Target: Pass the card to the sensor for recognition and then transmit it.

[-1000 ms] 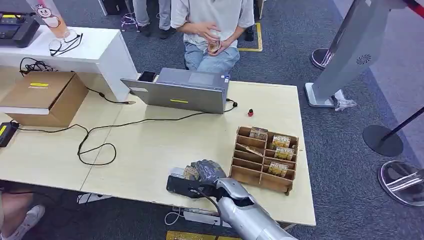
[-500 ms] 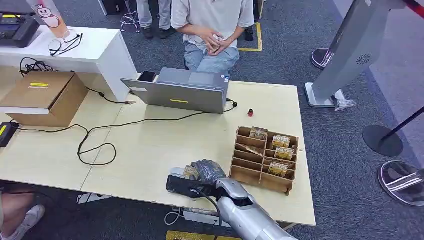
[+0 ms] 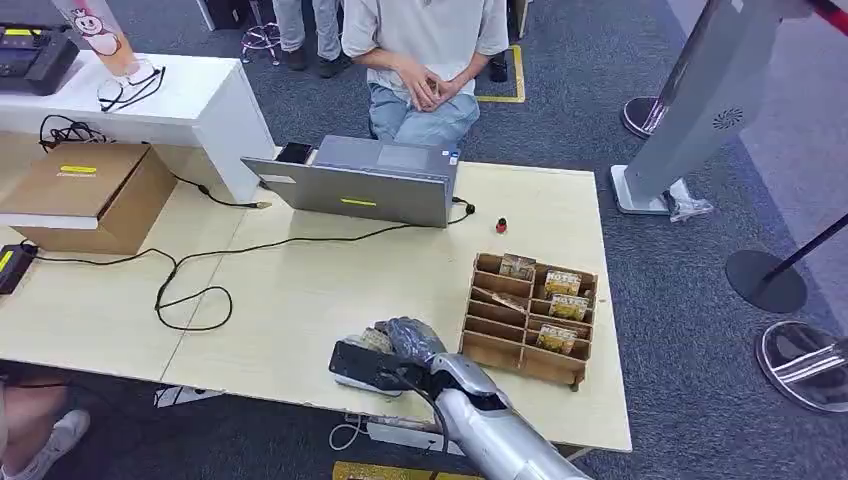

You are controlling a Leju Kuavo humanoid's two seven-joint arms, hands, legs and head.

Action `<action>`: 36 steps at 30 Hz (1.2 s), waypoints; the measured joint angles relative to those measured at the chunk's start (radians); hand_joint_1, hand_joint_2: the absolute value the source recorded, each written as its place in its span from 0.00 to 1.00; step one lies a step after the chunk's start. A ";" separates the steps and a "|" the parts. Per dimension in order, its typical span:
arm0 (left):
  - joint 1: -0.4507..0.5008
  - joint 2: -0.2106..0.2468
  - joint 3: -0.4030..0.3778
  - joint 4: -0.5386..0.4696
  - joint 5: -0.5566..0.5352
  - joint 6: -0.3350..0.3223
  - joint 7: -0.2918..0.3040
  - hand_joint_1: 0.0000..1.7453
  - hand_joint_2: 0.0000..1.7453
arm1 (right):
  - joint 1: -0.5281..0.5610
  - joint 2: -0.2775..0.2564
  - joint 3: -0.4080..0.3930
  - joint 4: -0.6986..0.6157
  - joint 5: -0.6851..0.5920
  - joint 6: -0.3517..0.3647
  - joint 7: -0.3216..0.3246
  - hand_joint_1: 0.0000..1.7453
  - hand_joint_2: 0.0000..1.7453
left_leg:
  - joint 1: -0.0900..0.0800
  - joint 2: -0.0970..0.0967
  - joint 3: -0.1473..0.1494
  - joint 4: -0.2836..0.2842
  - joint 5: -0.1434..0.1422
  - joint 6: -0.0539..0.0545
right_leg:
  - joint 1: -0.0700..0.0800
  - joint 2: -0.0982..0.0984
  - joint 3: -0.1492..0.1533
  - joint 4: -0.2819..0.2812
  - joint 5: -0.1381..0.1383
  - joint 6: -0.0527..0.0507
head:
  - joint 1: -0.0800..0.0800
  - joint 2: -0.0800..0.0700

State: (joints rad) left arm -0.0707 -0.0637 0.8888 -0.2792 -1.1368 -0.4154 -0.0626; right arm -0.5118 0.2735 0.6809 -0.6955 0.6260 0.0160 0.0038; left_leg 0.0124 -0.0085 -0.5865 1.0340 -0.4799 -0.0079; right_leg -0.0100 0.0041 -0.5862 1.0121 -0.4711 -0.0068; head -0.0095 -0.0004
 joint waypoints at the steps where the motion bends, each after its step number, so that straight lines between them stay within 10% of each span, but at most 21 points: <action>1: 0.000 0.001 0.000 0.000 0.002 0.000 -0.001 0.00 0.00 | 0.005 -0.003 -0.004 -0.017 -0.007 0.005 -0.004 1.00 1.00 | 0.000 0.000 0.000 0.000 0.000 0.000 | 0.000 0.000 0.000 0.000 0.000 0.000 | 0.000 0.000; 24: 0.013 0.006 -0.019 0.000 0.012 0.003 -0.025 0.00 0.00 | 0.062 -0.054 -0.021 -0.255 -0.135 0.050 -0.064 1.00 1.00 | 0.000 0.000 -0.001 0.000 -0.001 0.000 | 0.000 0.000 -0.001 0.000 0.000 0.000 | 0.000 0.000; 36: 0.031 0.009 -0.022 0.000 0.017 0.011 -0.050 0.00 0.00 | 0.091 -0.101 -0.034 -0.495 -0.101 -0.039 -0.093 1.00 1.00 | 0.000 0.000 -0.001 0.000 -0.001 0.000 | 0.000 0.000 -0.001 0.000 0.000 0.000 | 0.000 0.000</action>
State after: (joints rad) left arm -0.0398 -0.0546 0.8667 -0.2792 -1.1200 -0.4040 -0.1125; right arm -0.4209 0.1728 0.6474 -1.1905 0.5245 -0.0232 -0.0892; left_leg 0.0124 -0.0084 -0.5877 1.0340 -0.4807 -0.0076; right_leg -0.0100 0.0041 -0.5872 1.0116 -0.4713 -0.0067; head -0.0095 -0.0004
